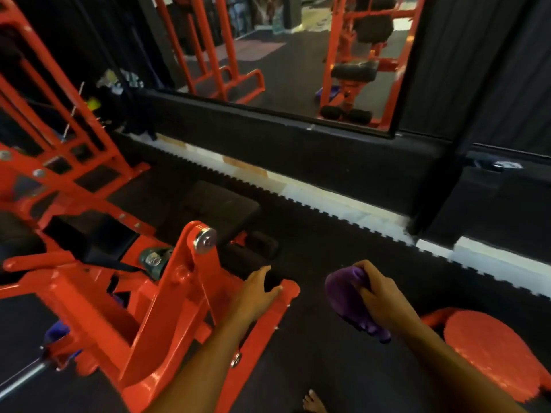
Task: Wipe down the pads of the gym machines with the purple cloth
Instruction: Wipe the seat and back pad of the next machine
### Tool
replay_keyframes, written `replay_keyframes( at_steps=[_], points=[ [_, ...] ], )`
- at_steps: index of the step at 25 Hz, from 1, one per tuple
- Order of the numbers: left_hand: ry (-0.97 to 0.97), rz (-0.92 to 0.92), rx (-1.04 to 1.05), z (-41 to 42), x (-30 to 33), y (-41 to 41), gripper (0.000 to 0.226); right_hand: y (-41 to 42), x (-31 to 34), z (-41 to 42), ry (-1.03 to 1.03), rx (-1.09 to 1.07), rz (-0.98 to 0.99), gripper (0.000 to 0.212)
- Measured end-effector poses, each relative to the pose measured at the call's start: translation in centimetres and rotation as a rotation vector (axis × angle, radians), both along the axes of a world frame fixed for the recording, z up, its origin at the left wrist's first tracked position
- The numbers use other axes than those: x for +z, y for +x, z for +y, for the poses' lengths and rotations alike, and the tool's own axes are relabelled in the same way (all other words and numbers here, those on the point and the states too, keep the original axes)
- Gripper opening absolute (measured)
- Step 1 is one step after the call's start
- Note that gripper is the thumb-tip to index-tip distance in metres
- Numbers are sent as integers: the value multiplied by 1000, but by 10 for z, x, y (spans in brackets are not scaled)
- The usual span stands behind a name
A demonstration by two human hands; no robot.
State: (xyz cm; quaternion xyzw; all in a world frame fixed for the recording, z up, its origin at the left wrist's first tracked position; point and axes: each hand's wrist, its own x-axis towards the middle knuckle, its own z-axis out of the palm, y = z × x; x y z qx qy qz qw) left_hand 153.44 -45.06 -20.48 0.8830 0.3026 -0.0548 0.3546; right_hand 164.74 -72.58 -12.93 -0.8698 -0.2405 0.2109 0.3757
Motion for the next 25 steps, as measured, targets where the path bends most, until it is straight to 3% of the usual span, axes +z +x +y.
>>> replay_keyframes(
  at_steps=[6,17,21,25],
  points=[
    [-38,-34,173,23,5,39,69,89,6,44,-10,119,28,19],
    [-8,-103,641,77,22,82,70,224,4,211,76,515,52,15],
    [65,-160,764,93,52,100,72,254,13,280,64,594,62,30],
    [215,-208,982,112,79,95,78,246,17,348,152,822,49,27]
  ],
)
